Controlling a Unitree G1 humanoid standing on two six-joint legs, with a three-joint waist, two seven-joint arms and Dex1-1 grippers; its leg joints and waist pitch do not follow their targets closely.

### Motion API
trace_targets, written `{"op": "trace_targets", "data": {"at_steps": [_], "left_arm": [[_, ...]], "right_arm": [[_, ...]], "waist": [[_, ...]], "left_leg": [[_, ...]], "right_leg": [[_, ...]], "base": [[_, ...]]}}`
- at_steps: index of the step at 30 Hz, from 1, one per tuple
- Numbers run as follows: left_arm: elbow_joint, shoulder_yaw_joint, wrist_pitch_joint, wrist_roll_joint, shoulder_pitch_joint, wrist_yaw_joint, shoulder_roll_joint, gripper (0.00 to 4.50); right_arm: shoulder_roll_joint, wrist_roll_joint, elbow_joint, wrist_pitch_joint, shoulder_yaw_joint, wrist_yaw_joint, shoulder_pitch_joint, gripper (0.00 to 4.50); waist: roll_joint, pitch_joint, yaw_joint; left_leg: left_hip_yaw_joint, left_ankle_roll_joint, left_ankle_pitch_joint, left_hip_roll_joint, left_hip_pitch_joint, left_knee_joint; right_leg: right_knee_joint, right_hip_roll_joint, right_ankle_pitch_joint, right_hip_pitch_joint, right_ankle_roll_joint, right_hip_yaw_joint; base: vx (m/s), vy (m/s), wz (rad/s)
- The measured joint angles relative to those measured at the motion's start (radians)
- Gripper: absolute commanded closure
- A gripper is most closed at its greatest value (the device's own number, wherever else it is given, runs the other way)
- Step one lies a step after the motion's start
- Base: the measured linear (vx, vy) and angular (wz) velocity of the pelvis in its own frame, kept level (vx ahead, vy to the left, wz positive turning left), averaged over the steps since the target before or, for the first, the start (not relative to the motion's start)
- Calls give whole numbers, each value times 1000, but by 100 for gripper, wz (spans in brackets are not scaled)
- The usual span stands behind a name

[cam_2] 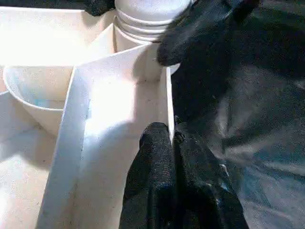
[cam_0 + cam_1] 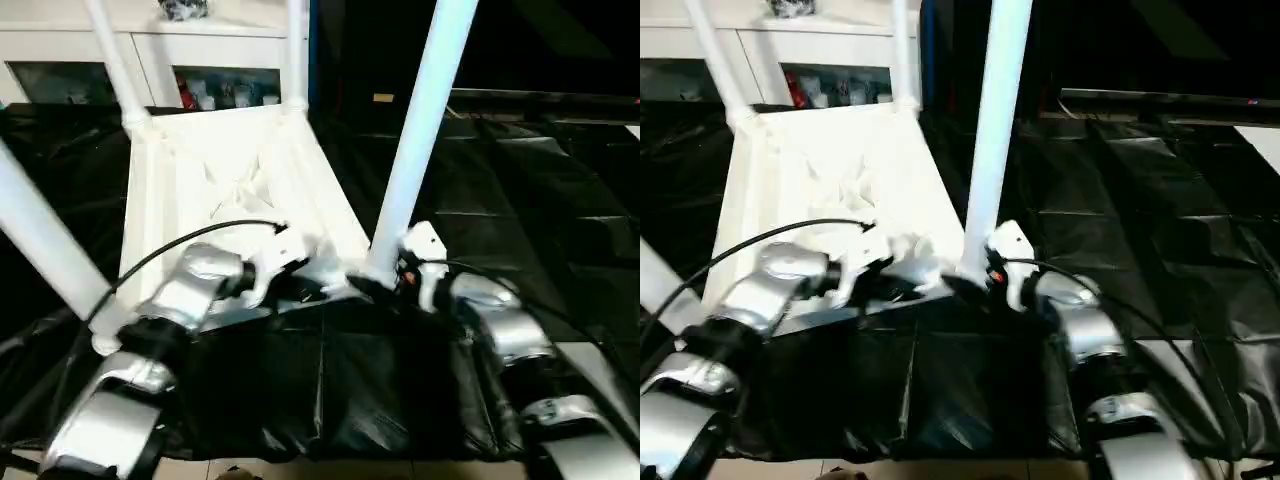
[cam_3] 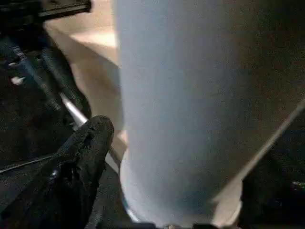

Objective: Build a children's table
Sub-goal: Rotate leg to tighten

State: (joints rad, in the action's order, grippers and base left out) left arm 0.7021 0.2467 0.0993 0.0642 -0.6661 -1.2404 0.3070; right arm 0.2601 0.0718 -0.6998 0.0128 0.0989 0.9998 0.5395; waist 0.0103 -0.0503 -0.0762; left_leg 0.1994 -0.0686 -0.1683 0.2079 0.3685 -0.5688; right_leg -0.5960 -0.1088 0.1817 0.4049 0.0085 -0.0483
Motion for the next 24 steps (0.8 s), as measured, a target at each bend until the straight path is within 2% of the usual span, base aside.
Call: {"op": "trace_targets", "data": {"at_steps": [3, 8, 9, 12, 19, 24], "left_arm": [[-10, 3, -7, -8, 11, -46, 19, 450], [-22, 6, -18, -20, 27, -106, 51, 450], [-22, 7, -19, -21, 28, -109, 53, 450], [-22, 7, -20, -22, 28, -126, 63, 450], [-22, 14, -21, -27, 28, -153, 76, 450], [-22, 15, -20, -27, 28, -154, 78, 450]], "right_arm": [[26, 5, 6, 0, 27, 96, 5, 57], [38, 5, -4, -2, 51, 196, 17, 57], [39, 5, -10, -2, 51, 206, 20, 82], [39, 9, -24, -7, 56, 225, 35, 95], [37, 17, -31, -22, 62, 262, 42, 169], [28, 18, -49, -21, 62, 267, 49, 178]], "waist": [[0, 0, -11], [1, 0, -13], [2, 0, -13], [5, 0, -13], [7, 1, -14], [7, 1, -14]], "left_leg": [[0, -1, -1, 0, 0, -1], [0, -4, -2, 0, -1, -2], [0, -4, -2, 0, -1, -2], [0, -4, -2, 0, -1, -3], [0, -4, -2, 0, -1, -3], [0, -4, -2, 0, -1, -4]], "right_leg": [[0, 0, 0, 0, 0, 0], [-2, 0, 0, 0, 0, 1], [-3, 0, 0, 0, 0, 1], [-4, 0, 0, 0, 0, 1], [-4, 0, 0, 0, 0, 1], [-5, 0, 0, 0, 0, 2]], "base": [[0, 0, 0], [0, 0, 0], [0, 0, 0], [0, 0, 0], [0, 0, 0], [0, 0, 0]]}}
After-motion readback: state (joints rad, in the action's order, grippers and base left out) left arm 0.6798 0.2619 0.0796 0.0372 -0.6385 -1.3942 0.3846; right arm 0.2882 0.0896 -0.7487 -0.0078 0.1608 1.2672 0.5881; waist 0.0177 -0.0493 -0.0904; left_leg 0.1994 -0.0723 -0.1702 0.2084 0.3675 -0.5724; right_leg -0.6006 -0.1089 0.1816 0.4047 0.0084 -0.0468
